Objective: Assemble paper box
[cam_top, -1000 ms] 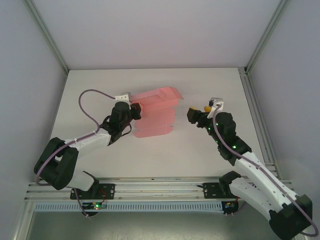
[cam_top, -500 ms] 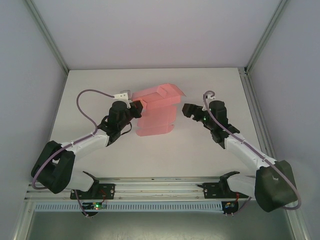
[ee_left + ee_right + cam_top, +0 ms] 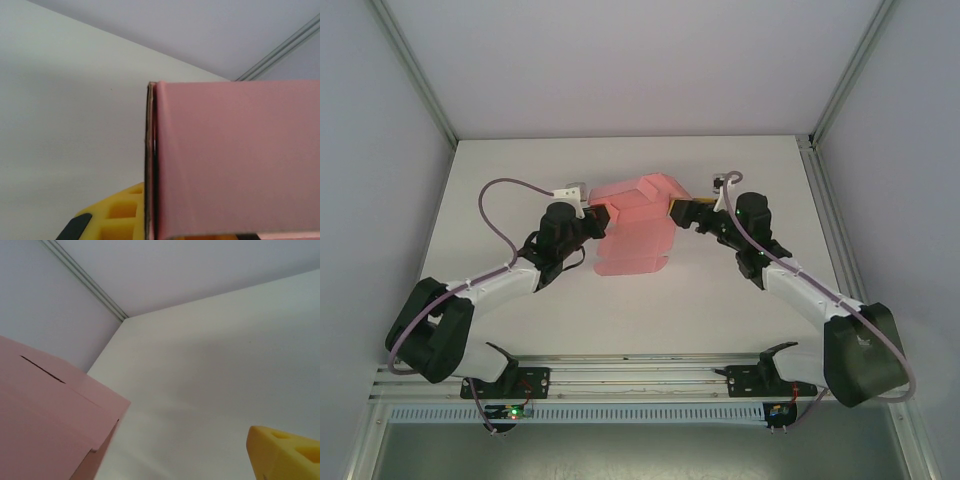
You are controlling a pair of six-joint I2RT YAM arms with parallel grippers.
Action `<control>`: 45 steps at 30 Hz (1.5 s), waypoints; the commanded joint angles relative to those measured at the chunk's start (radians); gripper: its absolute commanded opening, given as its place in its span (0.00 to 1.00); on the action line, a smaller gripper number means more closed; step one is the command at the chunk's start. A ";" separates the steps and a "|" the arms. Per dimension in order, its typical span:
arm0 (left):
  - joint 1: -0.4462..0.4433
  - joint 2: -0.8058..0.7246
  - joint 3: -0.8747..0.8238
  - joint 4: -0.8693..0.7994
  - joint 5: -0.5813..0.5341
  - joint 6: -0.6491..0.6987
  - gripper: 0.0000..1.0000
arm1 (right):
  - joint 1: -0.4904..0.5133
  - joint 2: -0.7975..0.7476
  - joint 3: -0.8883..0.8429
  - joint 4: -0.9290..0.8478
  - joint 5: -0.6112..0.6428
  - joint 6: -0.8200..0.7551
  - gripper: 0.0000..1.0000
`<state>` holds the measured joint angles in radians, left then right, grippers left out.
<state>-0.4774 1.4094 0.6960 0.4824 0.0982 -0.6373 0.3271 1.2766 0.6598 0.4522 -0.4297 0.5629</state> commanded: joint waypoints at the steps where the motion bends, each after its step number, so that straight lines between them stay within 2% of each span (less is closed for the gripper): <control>1: 0.004 0.005 0.016 0.090 0.035 -0.006 0.00 | 0.019 0.025 0.000 0.029 0.074 -0.011 0.89; 5: 0.005 0.010 0.004 0.132 0.041 -0.018 0.00 | 0.064 0.062 0.013 0.032 0.167 -0.034 0.86; 7: 0.006 0.017 -0.009 0.177 0.052 -0.019 0.00 | 0.086 0.089 0.031 0.018 0.192 -0.037 0.81; 11: 0.004 0.025 -0.021 0.231 0.061 -0.002 0.00 | 0.106 0.159 0.065 0.020 0.124 0.002 0.78; 14: 0.004 0.026 -0.020 0.235 0.045 0.005 0.00 | 0.111 0.200 0.054 0.116 0.053 0.075 0.75; 20: 0.004 0.033 -0.032 0.291 0.055 -0.015 0.00 | 0.129 0.249 0.056 0.209 0.036 0.123 0.73; 25: 0.005 0.013 -0.039 0.286 0.051 -0.012 0.00 | 0.134 0.271 0.100 0.112 0.046 0.081 0.58; 28: 0.004 -0.004 -0.043 0.278 0.036 -0.003 0.00 | 0.137 0.270 0.098 0.091 0.069 0.067 0.53; 32: 0.005 -0.019 -0.041 0.245 0.020 0.021 0.00 | 0.132 0.247 0.098 0.039 0.092 0.041 0.53; 36: 0.005 -0.039 -0.050 0.213 -0.010 0.040 0.00 | 0.105 0.175 0.064 0.026 0.068 0.031 0.58; 40: 0.007 -0.068 -0.063 0.156 -0.052 0.062 0.00 | 0.066 0.036 0.023 -0.039 0.029 -0.006 0.62; 45: 0.013 -0.089 -0.075 0.099 -0.040 0.079 0.00 | 0.030 -0.205 -0.022 -0.201 0.016 -0.101 0.77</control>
<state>-0.4633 1.3411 0.6331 0.5880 0.0483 -0.5808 0.3710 1.1656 0.6632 0.3630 -0.3870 0.5449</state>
